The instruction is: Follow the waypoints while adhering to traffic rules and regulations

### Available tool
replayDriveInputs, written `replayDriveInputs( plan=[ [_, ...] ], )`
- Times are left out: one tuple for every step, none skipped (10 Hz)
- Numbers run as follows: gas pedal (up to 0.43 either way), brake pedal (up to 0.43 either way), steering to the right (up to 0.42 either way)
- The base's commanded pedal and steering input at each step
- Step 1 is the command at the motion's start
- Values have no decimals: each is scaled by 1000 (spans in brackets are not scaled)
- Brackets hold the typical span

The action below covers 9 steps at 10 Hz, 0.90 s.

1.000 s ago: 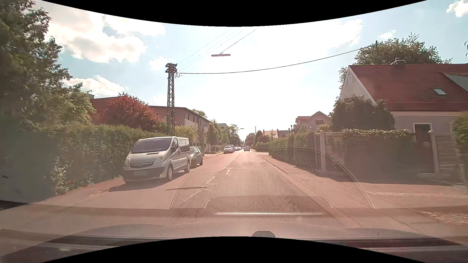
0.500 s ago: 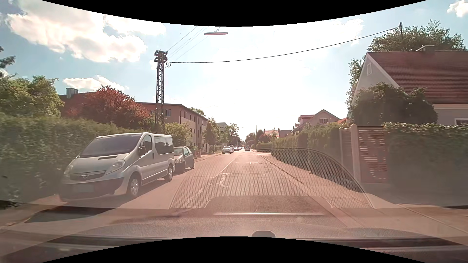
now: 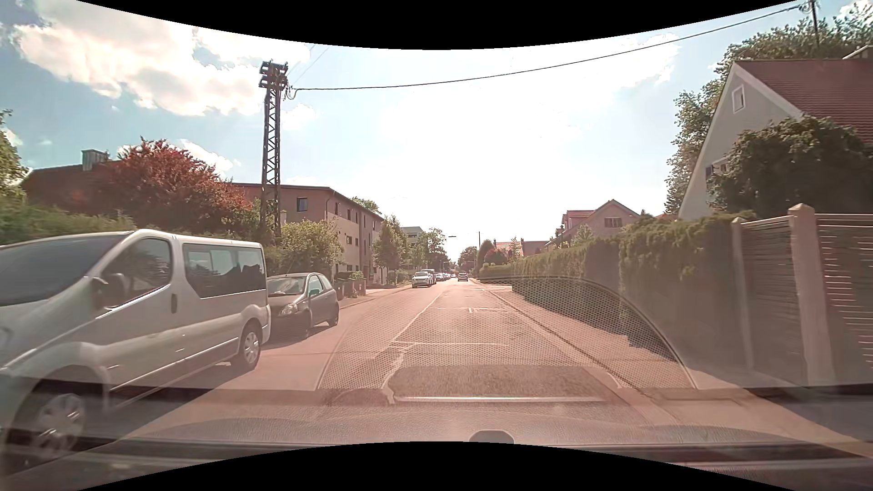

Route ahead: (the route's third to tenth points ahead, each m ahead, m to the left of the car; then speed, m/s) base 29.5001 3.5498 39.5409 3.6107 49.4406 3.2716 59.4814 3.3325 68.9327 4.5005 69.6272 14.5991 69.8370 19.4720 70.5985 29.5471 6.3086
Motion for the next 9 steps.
replayDriveInputs(
  plan=[
    [98, 0, -3],
    [98, 0, -3],
    [87, 0, -3],
    [87, 0, -3],
    [87, 0, -3],
    [87, 0, -3],
    [87, 0, -3],
    [87, 0, -3],
    [87, 0, -2]
  ],
)
